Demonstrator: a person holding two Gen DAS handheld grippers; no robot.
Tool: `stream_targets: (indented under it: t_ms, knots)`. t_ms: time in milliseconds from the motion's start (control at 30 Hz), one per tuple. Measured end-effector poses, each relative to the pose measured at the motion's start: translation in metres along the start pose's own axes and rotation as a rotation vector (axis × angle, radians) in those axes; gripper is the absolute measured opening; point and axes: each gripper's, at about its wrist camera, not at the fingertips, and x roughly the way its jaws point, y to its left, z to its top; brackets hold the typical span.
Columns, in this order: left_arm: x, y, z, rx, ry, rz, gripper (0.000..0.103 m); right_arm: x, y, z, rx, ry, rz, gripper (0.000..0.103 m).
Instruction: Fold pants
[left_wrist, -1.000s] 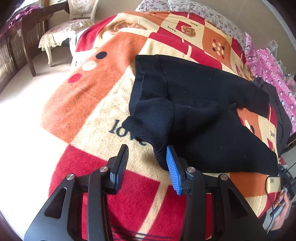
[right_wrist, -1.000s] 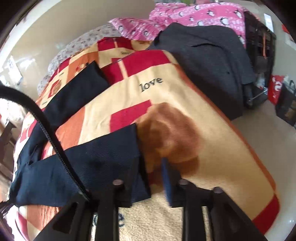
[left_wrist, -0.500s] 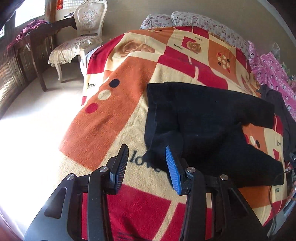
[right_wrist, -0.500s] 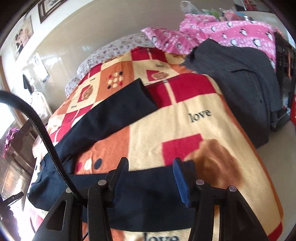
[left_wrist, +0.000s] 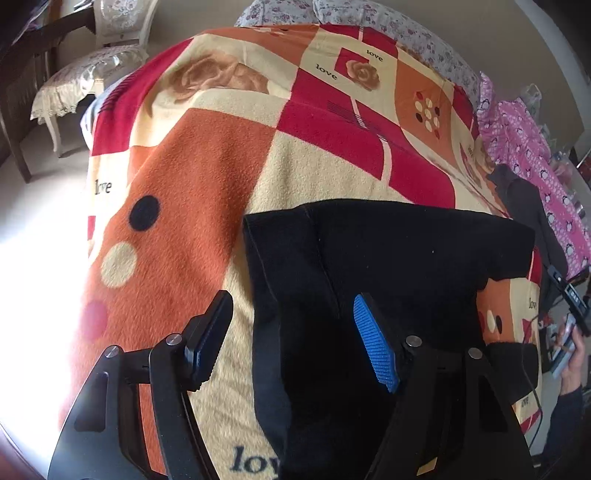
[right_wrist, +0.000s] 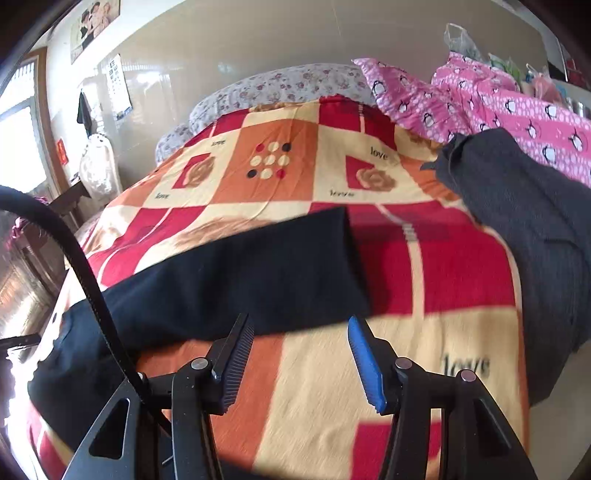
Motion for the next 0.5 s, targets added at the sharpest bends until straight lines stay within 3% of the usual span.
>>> stream_targets:
  t_ms: [67,233,500]
  knots:
    - [0.012,0.006,0.016,0.009,0.011,-0.048,0.068,0.018,-0.010,0.017,0.020,0.018,0.021,0.063]
    - [0.021,0.013,0.044,0.047,-0.017,-0.144,0.068,0.055,-0.022,0.053,0.009,0.012,0.029,0.063]
    - [0.033,0.009,0.066,0.146,-0.030,-0.165,0.069,0.085,-0.026,0.064,-0.033,0.045,0.012,0.064]
